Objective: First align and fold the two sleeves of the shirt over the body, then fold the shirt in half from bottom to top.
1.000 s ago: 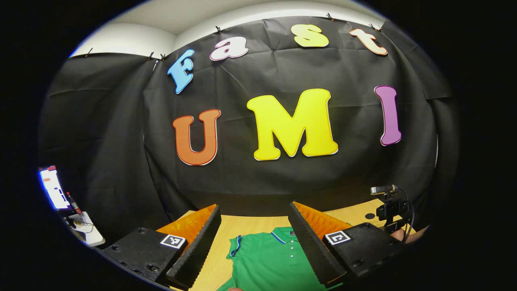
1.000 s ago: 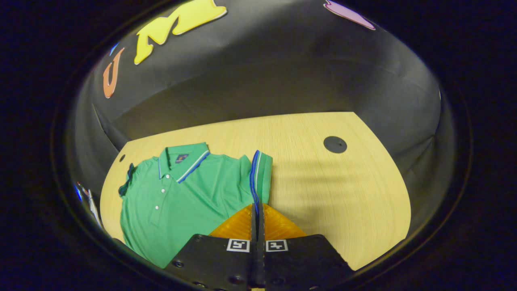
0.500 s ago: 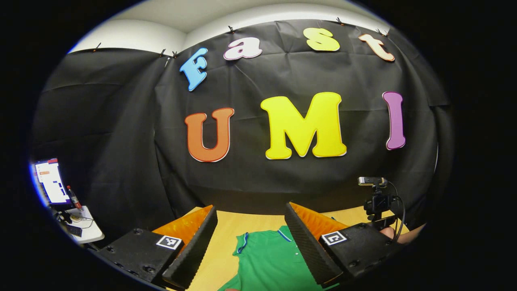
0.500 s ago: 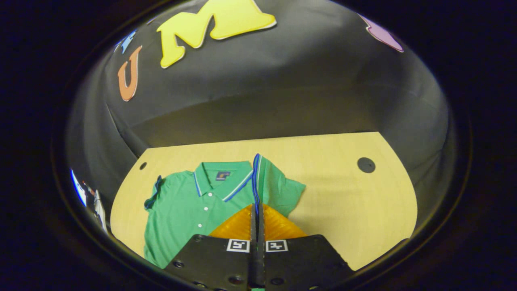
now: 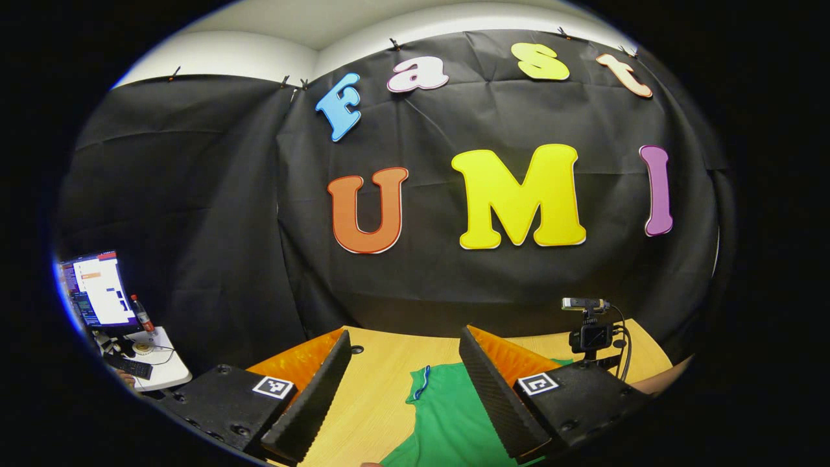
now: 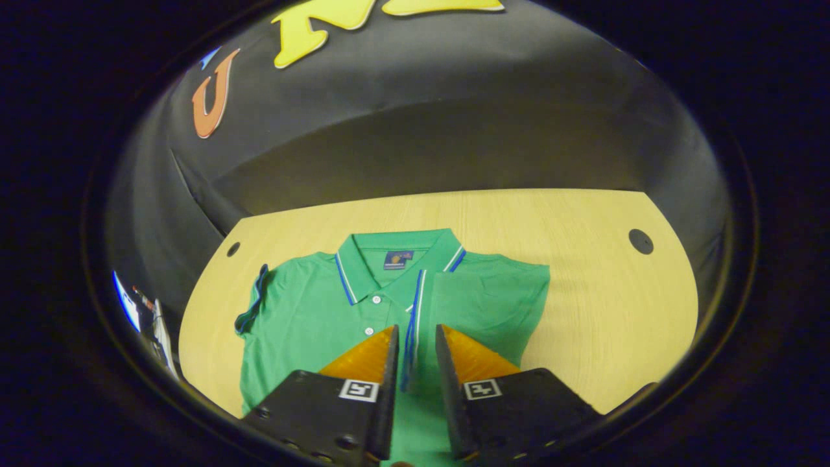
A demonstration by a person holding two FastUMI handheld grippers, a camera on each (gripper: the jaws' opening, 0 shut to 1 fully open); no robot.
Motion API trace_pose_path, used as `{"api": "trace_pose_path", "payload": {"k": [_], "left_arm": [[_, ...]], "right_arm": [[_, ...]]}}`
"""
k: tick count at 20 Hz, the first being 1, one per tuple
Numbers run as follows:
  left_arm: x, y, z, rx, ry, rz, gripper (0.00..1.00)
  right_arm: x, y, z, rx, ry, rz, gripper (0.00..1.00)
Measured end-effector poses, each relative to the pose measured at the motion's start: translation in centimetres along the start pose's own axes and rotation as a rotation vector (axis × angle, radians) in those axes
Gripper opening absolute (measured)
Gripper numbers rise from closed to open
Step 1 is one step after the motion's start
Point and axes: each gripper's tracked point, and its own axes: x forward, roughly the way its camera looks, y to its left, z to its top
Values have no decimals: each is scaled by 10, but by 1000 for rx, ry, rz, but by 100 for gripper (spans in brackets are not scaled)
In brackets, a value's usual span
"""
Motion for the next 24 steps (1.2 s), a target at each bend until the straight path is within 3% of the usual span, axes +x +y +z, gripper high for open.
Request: {"api": "trace_pose_path", "payload": {"k": [3,4,10,15,24], "left_arm": [[9,0,-2,-12,-3,-20,100],[12,-1,-1,-14,-6,-31,100],[47,-13,-12,-2,-9,-148,100],[85,-32,-40,12,65,-270,100],[171,-45,-154,58,284,-368,100]], "right_arm": [[-23,4,10,-30,-58,-6,87],[-34,5,12,-45,-77,-11,92],[-125,-3,18,-65,-195,-37,96],[-209,-20,9,-124,-285,-80,96],[-306,-66,-1,-122,-378,-232,93]]}}
